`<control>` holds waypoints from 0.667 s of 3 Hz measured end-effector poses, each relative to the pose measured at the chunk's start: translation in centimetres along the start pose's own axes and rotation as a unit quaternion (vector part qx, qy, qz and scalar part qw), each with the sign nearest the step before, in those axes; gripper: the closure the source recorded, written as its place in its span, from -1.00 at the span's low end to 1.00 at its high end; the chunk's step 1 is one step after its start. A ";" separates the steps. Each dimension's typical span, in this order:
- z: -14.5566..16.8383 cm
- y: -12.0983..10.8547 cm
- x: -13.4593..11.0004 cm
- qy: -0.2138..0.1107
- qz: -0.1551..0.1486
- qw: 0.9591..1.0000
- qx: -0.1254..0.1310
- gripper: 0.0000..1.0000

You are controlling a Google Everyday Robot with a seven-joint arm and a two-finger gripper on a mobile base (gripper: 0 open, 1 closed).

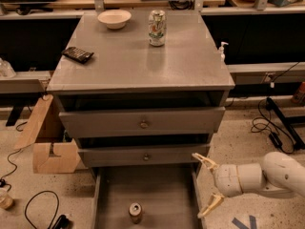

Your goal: Pick orange can from bottom drawer and place on counter

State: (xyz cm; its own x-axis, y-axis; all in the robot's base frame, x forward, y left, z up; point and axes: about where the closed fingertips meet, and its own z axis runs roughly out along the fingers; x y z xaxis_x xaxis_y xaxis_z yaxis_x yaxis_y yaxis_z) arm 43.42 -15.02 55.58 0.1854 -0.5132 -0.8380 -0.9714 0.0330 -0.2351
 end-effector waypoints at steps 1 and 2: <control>4.4 0.6 1.1 0.000 -0.014 1.000 -0.019 -1.00; 12.0 1.9 4.8 -0.019 -0.003 0.999 -0.029 -1.00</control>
Offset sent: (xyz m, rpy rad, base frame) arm 0.0059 0.1083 -0.1564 0.0572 0.0455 0.0703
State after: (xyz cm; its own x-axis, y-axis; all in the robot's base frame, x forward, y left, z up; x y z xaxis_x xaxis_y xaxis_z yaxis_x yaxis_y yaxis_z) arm 44.22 -7.12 45.15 0.1948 -0.4805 -0.8551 -0.9772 -0.0204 -0.2112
